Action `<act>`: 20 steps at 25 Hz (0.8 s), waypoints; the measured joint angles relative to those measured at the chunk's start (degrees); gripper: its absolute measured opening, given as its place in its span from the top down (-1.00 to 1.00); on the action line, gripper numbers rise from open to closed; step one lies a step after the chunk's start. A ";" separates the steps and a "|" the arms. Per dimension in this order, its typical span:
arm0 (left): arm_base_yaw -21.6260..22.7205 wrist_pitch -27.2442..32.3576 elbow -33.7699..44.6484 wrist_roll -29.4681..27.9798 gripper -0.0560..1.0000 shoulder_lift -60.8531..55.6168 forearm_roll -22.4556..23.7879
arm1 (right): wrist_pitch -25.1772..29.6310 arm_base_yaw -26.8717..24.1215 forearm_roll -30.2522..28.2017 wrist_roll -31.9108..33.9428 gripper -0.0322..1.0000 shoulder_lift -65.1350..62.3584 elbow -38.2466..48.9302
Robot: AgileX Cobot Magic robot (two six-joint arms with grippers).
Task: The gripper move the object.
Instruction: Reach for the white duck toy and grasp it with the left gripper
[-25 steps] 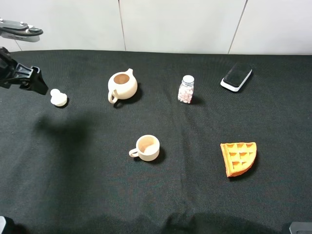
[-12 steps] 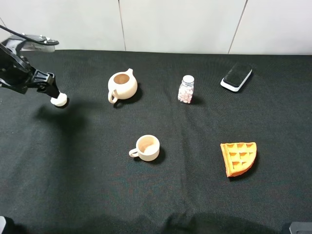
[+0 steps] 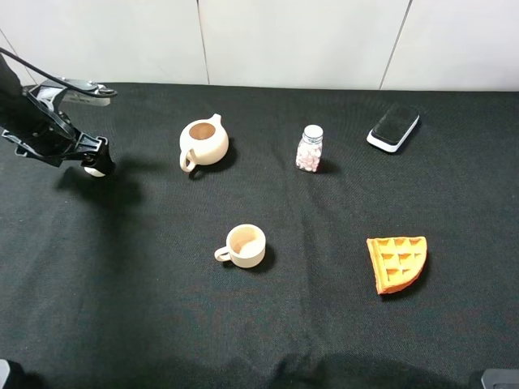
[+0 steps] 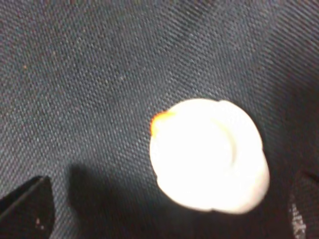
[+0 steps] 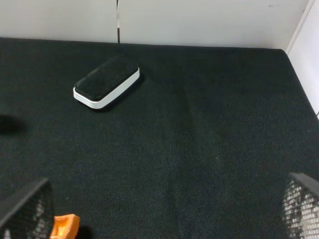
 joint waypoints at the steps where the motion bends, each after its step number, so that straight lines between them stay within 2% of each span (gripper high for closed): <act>1: 0.00 -0.83 0.00 0.00 -0.98 0.32 -0.04 | 0.00 0.00 0.00 0.00 -0.41 0.00 0.00; 7: 0.00 -4.01 0.00 0.00 -0.98 2.74 -0.04 | 0.00 0.00 0.00 0.00 -0.41 0.00 0.00; 13: 0.00 -4.22 -0.02 0.00 -0.97 3.15 -0.04 | 0.00 0.00 0.00 0.00 -0.41 0.00 0.00; 16: 0.00 -4.22 -0.02 0.00 -0.85 3.15 -0.04 | 0.00 0.00 0.00 0.00 -0.41 0.00 0.00; 20: 0.00 -4.22 -0.09 -0.11 -0.55 3.21 -0.04 | 0.00 0.00 0.00 0.00 -0.41 0.00 0.00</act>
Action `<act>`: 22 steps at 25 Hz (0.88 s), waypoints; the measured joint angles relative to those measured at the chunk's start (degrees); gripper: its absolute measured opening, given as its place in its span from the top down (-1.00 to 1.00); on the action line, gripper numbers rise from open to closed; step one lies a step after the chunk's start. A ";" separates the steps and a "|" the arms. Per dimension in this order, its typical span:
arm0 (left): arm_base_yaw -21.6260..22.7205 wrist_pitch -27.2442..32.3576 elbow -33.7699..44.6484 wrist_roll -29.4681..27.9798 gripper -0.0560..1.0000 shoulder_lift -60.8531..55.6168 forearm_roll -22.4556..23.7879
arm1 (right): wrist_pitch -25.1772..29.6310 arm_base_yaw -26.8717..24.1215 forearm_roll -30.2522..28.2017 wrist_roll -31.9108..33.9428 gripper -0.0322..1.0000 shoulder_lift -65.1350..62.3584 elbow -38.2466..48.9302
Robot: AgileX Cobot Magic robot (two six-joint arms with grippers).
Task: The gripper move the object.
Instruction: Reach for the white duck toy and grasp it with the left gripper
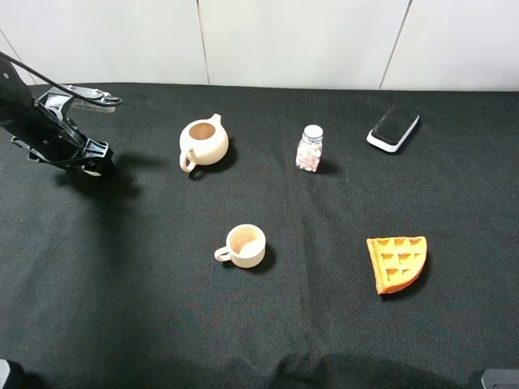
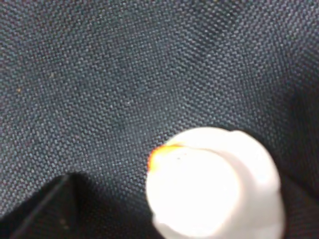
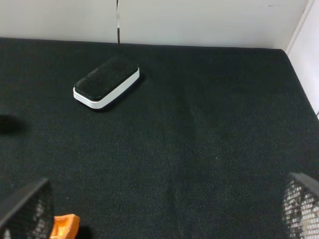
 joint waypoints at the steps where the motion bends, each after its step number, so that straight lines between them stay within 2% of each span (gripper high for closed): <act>1: 0.00 0.00 0.00 -0.16 -0.46 0.00 0.00 | 0.00 0.00 0.00 0.00 -0.41 0.00 0.00; 5: 0.00 -0.22 0.00 -2.05 -0.14 0.00 0.00 | 0.00 0.00 0.00 0.00 -0.41 0.00 0.00; 6: 0.00 -0.22 0.00 -2.63 -0.12 0.00 0.00 | 0.00 0.00 0.00 0.00 -0.41 0.00 0.00; 12: 0.00 -0.44 0.00 -6.63 -0.10 0.00 0.00 | 0.00 0.00 0.00 0.00 -0.41 0.00 0.00; 22: 0.00 -0.50 -0.04 -7.25 -0.09 0.00 0.00 | 0.00 0.00 0.00 0.00 -0.41 0.00 0.00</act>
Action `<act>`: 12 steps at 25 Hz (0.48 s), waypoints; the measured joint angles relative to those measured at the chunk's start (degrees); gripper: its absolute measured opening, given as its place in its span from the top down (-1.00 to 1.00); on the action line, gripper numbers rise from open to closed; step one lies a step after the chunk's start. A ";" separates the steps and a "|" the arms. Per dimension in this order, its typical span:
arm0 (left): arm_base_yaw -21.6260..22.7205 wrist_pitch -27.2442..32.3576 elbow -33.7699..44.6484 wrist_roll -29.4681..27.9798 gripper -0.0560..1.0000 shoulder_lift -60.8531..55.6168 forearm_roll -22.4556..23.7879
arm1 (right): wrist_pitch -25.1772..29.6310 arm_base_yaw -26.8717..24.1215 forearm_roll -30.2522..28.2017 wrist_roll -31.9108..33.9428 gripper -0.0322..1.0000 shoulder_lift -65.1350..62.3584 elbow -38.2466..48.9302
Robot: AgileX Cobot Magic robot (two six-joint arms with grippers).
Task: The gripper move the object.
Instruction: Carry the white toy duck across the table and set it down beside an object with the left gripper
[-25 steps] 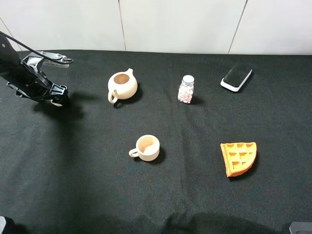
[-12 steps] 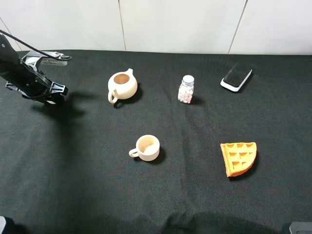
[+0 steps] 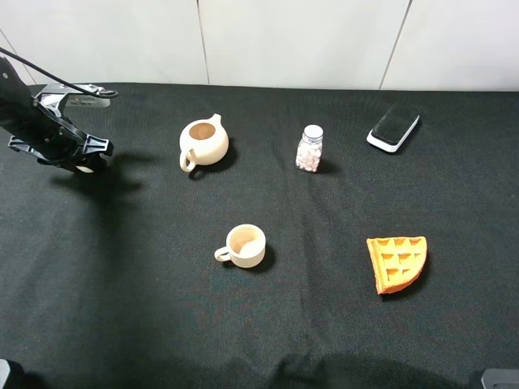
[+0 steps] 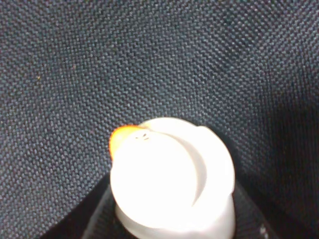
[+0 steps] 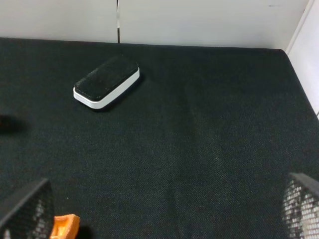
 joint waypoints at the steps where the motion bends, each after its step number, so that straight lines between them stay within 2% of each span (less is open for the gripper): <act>1: 0.00 0.00 0.00 0.00 -0.09 0.00 0.00 | 0.00 0.00 0.00 0.00 -0.41 0.00 0.00; 8: 0.00 0.89 -0.14 0.00 -0.08 0.00 0.00 | 0.00 0.00 0.00 0.00 -0.41 0.00 0.00; 12: 0.00 4.11 -0.14 0.00 -0.08 -0.73 0.00 | 0.00 0.00 0.00 0.00 -0.41 0.00 0.00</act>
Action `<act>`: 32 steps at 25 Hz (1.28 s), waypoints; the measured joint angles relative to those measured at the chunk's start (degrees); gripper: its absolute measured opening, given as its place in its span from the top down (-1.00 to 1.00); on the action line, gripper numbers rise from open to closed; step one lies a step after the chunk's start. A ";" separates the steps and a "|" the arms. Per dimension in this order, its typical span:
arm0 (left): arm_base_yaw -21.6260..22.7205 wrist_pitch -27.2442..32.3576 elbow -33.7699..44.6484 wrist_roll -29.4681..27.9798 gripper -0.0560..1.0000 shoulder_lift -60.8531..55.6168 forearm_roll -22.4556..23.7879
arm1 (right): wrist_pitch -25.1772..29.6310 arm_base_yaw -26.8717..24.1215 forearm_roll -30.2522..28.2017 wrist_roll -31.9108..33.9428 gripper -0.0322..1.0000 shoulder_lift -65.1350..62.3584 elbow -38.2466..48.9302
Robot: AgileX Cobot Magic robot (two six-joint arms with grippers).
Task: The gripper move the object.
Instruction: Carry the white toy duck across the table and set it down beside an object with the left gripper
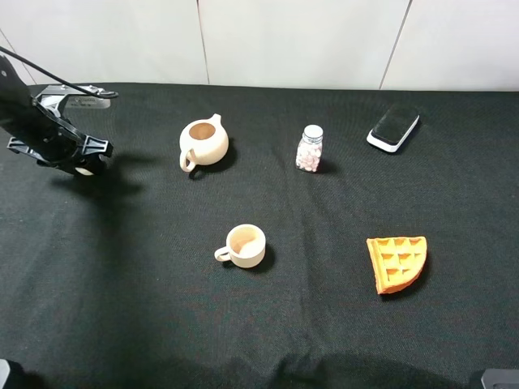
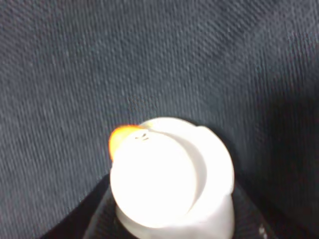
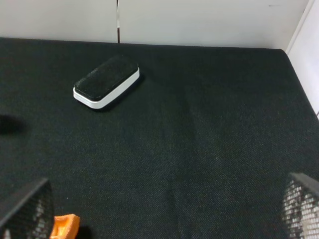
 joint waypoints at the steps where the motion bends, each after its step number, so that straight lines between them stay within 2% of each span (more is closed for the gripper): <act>1: 0.00 1.11 0.00 -0.05 -0.08 -0.28 0.00 | 0.00 0.00 0.00 0.00 -0.41 0.00 0.00; 16: 0.00 12.98 0.00 -0.17 -0.07 -12.27 0.00 | 0.00 0.00 0.00 0.00 -0.41 0.00 0.00; 32: 0.00 22.97 0.05 -2.60 -0.07 -24.19 0.00 | 0.00 0.00 0.00 0.00 -0.41 0.00 0.00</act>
